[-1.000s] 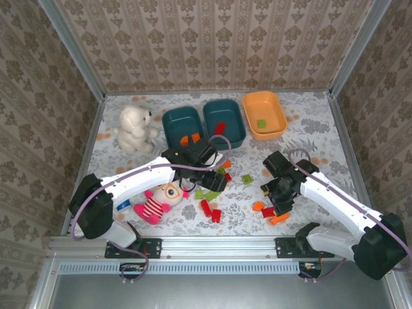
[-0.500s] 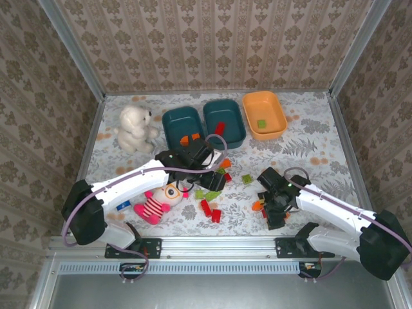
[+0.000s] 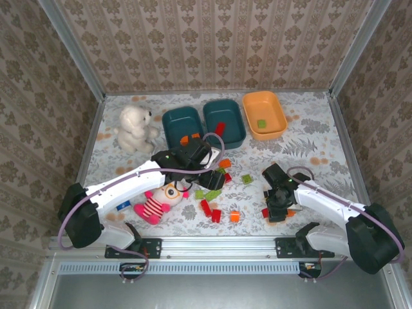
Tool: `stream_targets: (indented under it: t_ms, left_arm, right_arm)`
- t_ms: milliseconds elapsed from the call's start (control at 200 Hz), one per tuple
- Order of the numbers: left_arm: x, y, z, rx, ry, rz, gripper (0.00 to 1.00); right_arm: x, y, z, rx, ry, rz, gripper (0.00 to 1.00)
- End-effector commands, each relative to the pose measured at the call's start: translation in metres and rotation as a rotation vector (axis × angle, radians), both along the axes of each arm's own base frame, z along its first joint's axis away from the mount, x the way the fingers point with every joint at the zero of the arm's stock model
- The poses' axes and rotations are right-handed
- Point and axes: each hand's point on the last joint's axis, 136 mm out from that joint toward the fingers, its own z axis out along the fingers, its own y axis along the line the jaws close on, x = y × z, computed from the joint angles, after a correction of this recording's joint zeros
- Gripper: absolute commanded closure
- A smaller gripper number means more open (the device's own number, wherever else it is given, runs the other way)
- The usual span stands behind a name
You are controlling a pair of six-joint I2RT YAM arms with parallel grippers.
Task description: Sort the legos into containers by color
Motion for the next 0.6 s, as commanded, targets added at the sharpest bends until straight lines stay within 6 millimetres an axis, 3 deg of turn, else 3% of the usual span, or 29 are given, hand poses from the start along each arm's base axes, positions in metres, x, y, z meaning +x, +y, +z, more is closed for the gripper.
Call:
stream_targets:
  t_ms: [0,130,270,400,490,595]
  left_arm:
    - [0.0,0.002,0.004,-0.009,-0.007,0.016,0.35]
    - [0.001,0.001,0.002,-0.006,-0.009,0.02,0.35]
    - [0.001,-0.001,0.001,-0.012,-0.003,0.021,0.35]
    - [-0.001,-0.002,0.0,-0.029,0.006,0.014,0.35]
    - [-0.001,-0.003,0.003,-0.045,0.006,0.025,0.35]
    - [0.011,0.0,0.017,-0.084,-0.004,0.077,0.35]
  right_arm:
    - [0.001,0.001,-0.002,-0.006,0.015,0.026,0.38]
    - [0.002,0.006,-0.004,0.002,0.029,0.057,0.41]
    - [0.002,0.008,-0.008,0.001,0.04,0.068,0.57]
    - [0.014,0.012,-0.004,0.003,-0.006,0.083,0.69]
    - [0.032,0.018,0.011,0.003,-0.064,0.135,0.75]
    - [0.066,0.027,0.049,-0.026,-0.167,0.248,0.78]
